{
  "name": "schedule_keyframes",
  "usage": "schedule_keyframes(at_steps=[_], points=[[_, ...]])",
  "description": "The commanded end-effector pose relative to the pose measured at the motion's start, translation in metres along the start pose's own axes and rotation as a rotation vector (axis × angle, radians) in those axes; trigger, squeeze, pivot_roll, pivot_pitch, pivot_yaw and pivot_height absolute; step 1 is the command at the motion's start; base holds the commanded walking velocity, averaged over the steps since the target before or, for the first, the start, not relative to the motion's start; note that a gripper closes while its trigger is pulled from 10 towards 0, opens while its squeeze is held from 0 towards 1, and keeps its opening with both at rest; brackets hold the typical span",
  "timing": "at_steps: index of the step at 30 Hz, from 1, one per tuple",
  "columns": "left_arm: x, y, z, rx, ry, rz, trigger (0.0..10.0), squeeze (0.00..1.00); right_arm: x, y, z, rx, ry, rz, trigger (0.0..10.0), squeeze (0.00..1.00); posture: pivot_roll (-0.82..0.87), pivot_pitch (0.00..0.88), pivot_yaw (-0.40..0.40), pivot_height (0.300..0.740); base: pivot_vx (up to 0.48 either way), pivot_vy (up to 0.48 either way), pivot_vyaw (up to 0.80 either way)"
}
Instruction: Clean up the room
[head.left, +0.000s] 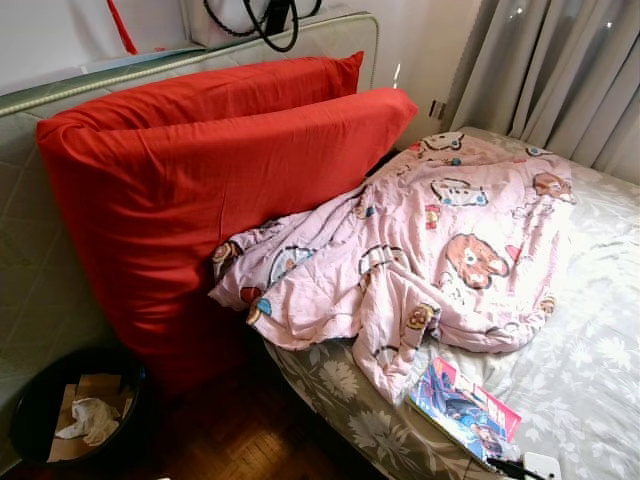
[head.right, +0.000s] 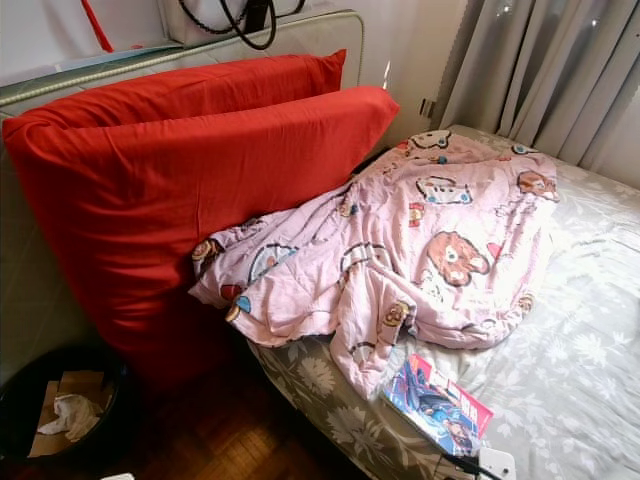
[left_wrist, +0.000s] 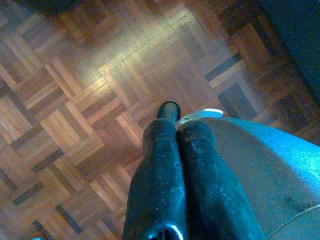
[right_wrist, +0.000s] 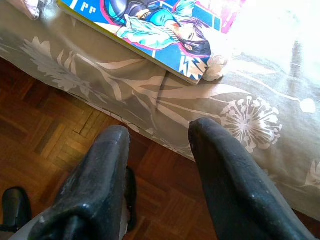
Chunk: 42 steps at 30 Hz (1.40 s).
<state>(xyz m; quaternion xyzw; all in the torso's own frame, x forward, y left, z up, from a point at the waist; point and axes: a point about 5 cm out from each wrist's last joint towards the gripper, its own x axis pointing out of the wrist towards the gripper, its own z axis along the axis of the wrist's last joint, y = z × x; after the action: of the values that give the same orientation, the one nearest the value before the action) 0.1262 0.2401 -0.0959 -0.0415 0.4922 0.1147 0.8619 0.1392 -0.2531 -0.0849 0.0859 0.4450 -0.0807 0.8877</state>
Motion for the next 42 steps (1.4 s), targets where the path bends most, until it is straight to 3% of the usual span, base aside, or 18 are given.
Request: schedule_keyframes(at_steps=[1,42], points=[[0.0004,0.0108,0.0205,-0.053,-0.098,-0.001,10.0,0.00,0.0133,0.0633,-0.0067,-0.033,0.084,0.116,10.0,0.00,0.14,0.000,-0.026,0.740,0.000,0.000,0.00],[0.0004,0.0107,0.0208,-0.087,-0.105,0.002,10.0,0.00,0.0138,0.0639,-0.0054,-0.040,0.088,0.116,10.0,0.00,0.15,0.000,-0.040,0.740,0.000,0.000,0.00]])
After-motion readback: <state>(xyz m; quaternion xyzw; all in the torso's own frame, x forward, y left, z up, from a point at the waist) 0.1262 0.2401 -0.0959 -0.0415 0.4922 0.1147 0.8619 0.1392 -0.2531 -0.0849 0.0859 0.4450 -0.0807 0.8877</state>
